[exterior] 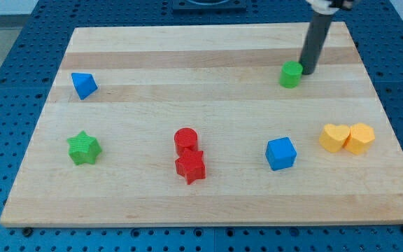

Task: Move the green circle into the green star

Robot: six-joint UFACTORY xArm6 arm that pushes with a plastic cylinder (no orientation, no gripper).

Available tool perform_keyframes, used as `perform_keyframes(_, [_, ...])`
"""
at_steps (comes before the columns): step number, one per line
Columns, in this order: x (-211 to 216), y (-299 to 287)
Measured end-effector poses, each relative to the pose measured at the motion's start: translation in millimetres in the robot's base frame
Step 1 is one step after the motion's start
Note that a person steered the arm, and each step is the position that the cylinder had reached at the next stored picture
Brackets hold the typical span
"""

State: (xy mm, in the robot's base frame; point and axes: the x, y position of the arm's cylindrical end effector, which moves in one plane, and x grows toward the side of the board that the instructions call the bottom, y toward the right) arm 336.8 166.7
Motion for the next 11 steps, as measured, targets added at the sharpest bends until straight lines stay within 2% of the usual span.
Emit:
perform_keyframes(2, [19, -61])
perform_keyframes(4, [45, -98])
perform_keyframes(5, [45, -75])
perform_keyframes(6, [68, -55])
perform_keyframes(7, [71, -56])
perform_keyframes(11, [104, -205])
